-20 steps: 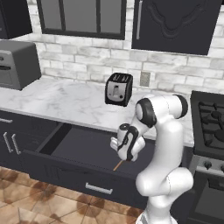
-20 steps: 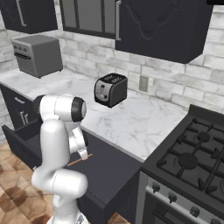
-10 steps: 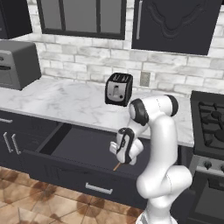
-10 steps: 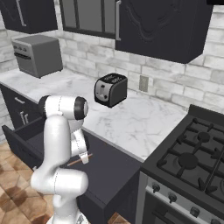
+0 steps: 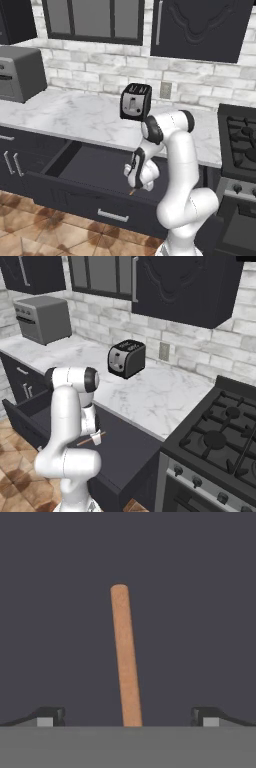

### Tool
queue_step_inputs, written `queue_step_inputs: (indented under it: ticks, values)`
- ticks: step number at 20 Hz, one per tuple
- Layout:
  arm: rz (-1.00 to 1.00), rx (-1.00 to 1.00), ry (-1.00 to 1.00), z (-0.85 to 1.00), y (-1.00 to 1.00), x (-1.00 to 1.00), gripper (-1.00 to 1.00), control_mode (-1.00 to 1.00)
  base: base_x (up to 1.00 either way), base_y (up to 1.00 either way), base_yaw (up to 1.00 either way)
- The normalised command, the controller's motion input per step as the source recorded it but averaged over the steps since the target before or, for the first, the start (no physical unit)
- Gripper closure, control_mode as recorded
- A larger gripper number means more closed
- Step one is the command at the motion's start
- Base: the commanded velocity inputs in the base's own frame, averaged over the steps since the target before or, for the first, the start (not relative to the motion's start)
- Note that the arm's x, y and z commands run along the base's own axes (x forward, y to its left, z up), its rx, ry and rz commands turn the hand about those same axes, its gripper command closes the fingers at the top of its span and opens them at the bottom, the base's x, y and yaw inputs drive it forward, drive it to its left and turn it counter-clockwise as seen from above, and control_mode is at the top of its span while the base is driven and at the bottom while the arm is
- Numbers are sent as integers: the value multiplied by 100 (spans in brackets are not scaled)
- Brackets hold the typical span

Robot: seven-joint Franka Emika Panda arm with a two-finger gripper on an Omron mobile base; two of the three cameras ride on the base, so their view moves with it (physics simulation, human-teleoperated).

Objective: Take a straw from the drawer in front and place it inside the glass cup on the dining counter.

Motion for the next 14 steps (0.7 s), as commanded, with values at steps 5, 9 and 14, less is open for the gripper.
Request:
queue_step_inputs:
  ticks: [5,9,14]
  values:
    - [0,1,7,-13,0,28,-100,-100,0,0,0]
    - [0,1,9,-15,0,29,-100,-100,0,0,0]
    - [0,0,13,-24,0,24,-100,-100,0,0,0]
